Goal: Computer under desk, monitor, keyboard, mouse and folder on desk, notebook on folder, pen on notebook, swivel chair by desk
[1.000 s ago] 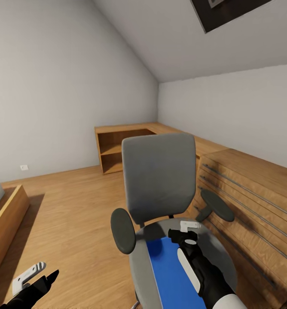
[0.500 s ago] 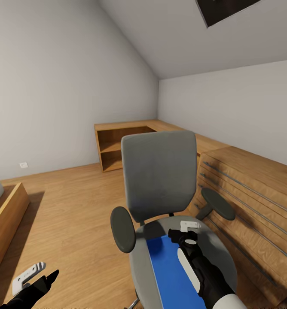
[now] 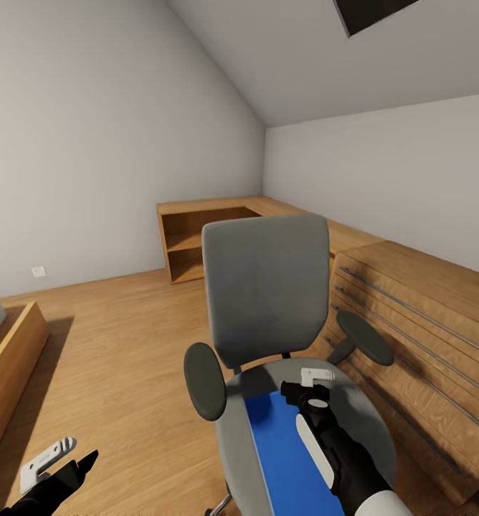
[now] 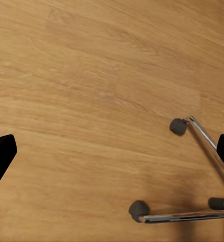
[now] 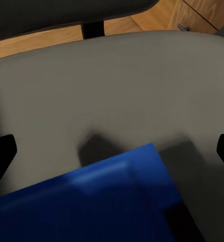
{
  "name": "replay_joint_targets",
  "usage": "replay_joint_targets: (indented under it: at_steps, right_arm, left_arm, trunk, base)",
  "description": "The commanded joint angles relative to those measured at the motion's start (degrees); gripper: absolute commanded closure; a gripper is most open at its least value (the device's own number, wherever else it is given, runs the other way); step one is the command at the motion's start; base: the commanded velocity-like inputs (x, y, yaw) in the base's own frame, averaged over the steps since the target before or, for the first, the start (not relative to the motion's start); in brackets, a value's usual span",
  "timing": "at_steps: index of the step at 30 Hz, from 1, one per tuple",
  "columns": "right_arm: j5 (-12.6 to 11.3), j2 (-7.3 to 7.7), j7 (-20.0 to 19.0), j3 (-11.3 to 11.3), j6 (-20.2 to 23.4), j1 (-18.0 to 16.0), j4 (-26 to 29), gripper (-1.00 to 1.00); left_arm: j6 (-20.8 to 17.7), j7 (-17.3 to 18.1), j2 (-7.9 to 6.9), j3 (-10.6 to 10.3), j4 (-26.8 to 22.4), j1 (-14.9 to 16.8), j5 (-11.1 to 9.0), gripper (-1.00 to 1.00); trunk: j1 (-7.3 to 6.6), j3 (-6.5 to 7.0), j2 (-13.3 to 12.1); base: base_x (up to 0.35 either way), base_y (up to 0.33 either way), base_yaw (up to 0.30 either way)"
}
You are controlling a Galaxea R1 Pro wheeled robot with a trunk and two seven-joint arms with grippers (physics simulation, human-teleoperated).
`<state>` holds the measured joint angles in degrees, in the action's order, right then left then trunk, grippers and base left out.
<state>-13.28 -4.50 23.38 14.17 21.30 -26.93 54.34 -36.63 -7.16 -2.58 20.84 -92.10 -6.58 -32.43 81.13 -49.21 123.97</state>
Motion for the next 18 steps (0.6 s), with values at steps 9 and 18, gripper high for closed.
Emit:
replay_joint_targets:
  at_steps: [9, 18]
  right_arm:
    - [-0.96, 0.06, 0.53, 0.15, 0.14, -0.02, -0.28, -1.00]
    - [-0.96, 0.05, 0.60, 0.17, 0.14, 0.00, 0.03, -1.00]
  left_arm:
    - [-0.20, -0.48, 0.01, -0.01, -0.10, -0.01, -0.61, -1.00]
    - [-0.27, -0.48, -0.02, -0.01, -0.10, -0.01, -0.61, -1.00]
  trunk:
    - [0.00, -0.10, 0.02]
    - [0.00, -0.10, 0.02]
  base:
    - [0.000, 0.000, 0.000]
    - [0.000, 0.000, 0.000]
